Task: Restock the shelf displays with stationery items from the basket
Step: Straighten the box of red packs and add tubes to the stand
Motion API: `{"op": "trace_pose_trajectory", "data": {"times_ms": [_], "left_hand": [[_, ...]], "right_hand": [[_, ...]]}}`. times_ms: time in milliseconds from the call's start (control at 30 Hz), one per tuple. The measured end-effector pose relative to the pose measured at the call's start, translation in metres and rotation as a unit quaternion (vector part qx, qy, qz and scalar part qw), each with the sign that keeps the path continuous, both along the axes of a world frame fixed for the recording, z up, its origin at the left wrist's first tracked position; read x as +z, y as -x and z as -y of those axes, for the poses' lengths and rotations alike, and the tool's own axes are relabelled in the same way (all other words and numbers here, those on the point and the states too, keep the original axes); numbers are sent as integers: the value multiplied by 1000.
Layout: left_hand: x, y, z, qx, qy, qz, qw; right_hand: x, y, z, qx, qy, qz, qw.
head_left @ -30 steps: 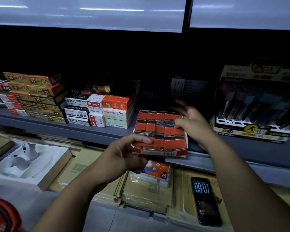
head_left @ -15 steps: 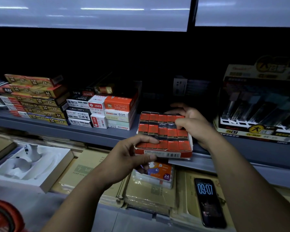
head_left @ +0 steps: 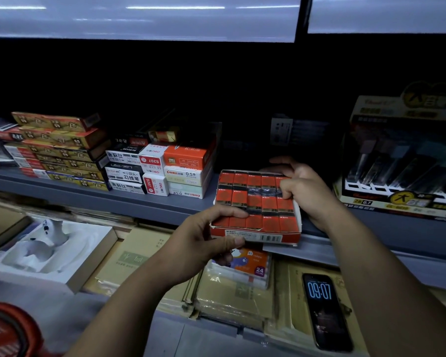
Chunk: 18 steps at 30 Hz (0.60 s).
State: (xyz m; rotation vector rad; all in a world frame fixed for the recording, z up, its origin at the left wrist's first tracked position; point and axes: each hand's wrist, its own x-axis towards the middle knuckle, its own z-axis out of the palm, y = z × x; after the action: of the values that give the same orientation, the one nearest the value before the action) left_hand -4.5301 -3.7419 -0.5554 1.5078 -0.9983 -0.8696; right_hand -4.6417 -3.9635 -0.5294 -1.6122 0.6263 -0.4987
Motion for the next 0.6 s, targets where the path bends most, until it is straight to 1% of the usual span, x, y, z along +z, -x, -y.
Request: {"op": "trace_pose_trajectory", "data": {"times_ms": [133, 300, 600], "left_hand": [[0, 1, 0, -1, 7, 6, 1000], [1, 2, 0, -3, 15, 11, 1000], [1, 4, -1, -4, 21, 18, 1000]], "right_hand": [[-2, 1, 1, -26, 11, -3, 1000], [-1, 0, 0, -12, 1, 4, 1000], [-3, 0, 1, -17, 0, 12, 1000]]}}
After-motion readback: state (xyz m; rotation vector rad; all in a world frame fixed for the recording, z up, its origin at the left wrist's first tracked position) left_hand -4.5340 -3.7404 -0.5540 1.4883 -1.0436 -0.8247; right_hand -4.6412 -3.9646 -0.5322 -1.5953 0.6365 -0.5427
